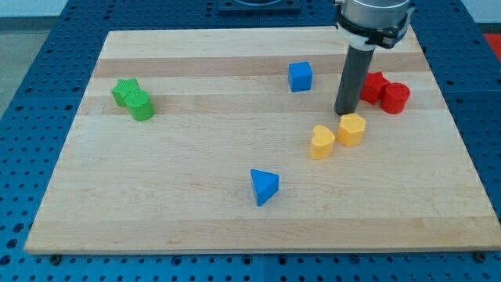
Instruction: Move yellow hexagon closer along with yellow heart towards blue triangle
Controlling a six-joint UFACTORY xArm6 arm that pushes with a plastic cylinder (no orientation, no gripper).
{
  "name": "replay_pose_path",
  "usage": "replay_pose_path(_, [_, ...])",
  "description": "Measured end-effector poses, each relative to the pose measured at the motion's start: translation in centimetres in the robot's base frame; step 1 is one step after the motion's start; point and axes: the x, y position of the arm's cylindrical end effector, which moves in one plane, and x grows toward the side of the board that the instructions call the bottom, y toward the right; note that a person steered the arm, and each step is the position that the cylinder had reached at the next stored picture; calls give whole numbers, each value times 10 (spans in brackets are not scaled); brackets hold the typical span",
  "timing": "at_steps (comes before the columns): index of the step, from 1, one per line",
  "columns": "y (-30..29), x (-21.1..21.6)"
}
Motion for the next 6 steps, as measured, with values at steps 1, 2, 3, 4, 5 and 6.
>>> replay_pose_path(1, [15,0])
replay_pose_path(2, [32,5])
replay_pose_path(3, [32,12])
replay_pose_path(4, [28,34])
replay_pose_path(5, [18,55])
replay_pose_path(6, [3,55])
